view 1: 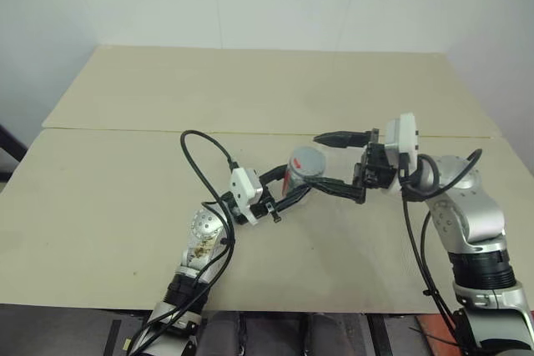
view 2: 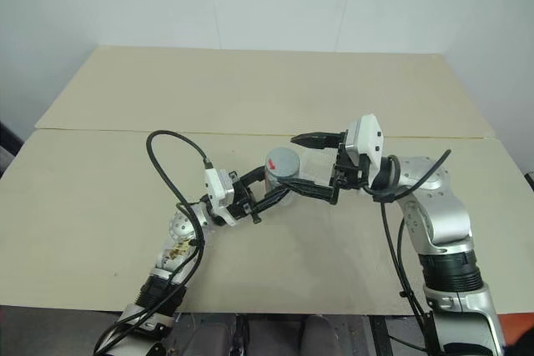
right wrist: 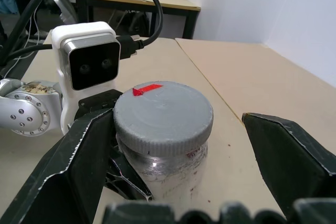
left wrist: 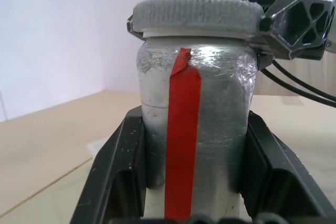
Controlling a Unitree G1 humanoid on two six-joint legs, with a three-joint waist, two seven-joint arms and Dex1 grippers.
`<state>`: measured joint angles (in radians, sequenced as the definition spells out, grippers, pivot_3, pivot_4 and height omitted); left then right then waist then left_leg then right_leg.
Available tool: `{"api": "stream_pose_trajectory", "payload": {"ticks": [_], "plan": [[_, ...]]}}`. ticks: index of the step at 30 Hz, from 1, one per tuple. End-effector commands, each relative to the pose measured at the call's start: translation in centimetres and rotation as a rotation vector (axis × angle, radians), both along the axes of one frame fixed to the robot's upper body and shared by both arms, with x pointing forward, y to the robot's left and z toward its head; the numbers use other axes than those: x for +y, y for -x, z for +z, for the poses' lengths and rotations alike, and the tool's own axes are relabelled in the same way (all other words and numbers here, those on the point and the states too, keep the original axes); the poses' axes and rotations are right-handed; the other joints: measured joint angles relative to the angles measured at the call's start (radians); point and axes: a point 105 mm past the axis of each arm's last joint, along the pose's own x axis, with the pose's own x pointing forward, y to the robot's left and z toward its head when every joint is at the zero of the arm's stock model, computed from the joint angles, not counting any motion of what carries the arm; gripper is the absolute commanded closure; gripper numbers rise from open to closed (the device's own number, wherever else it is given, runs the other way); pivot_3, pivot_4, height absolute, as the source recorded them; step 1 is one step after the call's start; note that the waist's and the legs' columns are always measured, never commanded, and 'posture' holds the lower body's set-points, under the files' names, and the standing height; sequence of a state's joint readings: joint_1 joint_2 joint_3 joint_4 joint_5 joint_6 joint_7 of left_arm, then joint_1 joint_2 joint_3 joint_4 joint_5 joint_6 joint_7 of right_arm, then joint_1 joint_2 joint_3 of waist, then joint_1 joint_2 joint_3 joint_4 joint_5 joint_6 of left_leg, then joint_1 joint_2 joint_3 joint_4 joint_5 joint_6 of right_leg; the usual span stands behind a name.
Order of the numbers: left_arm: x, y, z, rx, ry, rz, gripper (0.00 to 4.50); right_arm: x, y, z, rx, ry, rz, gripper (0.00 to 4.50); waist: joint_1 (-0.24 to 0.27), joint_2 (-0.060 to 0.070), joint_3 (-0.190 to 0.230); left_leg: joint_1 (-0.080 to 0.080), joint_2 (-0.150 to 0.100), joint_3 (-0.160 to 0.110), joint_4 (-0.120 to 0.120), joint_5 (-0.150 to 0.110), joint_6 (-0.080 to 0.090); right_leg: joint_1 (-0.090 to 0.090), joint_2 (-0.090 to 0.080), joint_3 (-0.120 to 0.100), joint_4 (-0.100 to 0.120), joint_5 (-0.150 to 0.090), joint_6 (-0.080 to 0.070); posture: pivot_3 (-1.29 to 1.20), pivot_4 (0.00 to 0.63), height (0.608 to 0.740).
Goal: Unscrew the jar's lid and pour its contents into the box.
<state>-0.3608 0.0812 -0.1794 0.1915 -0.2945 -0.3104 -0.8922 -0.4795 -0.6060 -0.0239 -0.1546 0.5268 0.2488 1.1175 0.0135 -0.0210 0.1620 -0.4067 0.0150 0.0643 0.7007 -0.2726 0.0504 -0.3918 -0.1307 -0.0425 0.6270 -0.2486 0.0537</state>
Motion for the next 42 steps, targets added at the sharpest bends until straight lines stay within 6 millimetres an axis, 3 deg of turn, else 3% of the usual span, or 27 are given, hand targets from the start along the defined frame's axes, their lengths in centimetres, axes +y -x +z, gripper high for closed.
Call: {"api": "stream_pose_trajectory", "payload": {"ticks": [1,7,13,20,39,42], "plan": [[-0.1,0.3,1.1,-0.057,0.016,-0.017,2.59,-1.0,0.4,1.1,-0.059,-0.009,-0.011,0.07,0.000,0.000,0.000,0.000,0.000,0.000,0.000,0.000,0.000,0.000,0.000,0.000,0.000,0.000,0.000,0.00,0.150,0.740],[-0.1,0.4,1.0,-0.057,0.016,-0.022,2.59,-1.2,1.9,1.5,-0.037,-0.025,0.065,0.07,0.000,0.000,0.000,0.000,0.000,0.000,0.000,0.000,0.000,0.000,0.000,0.000,-0.001,0.000,0.000,0.00,0.150,0.740],[-0.2,0.3,1.3,-0.062,0.018,-0.021,2.59,-0.3,1.2,1.9,-0.045,-0.076,-0.004,0.07,-0.002,0.000,0.000,0.001,0.001,0.000,0.000,0.000,0.000,0.000,0.000,0.000,-0.001,0.000,0.000,0.00,0.150,0.740],[-0.2,0.3,1.3,-0.062,0.018,-0.021,2.59,0.8,1.6,1.3,-0.010,-0.086,0.034,0.07,0.000,0.000,0.000,0.000,0.001,0.000,0.000,0.000,0.000,0.000,0.000,0.000,0.000,0.000,0.000,0.00,0.150,0.740],[-0.3,0.4,1.3,-0.065,0.015,-0.029,2.59,1.3,1.4,0.8,0.012,-0.068,0.055,0.07,-0.001,0.000,0.000,0.000,0.000,0.000,0.000,0.000,0.000,0.000,0.000,0.000,0.000,0.000,0.000,0.00,0.150,0.740],[-0.4,0.4,1.4,-0.065,0.018,-0.027,2.59,1.3,1.5,0.8,0.007,-0.064,0.061,0.68,-0.001,0.000,0.000,0.000,0.000,0.000,0.000,0.000,0.000,0.000,0.000,0.000,0.000,0.000,0.000,0.00,0.150,0.740]]}}
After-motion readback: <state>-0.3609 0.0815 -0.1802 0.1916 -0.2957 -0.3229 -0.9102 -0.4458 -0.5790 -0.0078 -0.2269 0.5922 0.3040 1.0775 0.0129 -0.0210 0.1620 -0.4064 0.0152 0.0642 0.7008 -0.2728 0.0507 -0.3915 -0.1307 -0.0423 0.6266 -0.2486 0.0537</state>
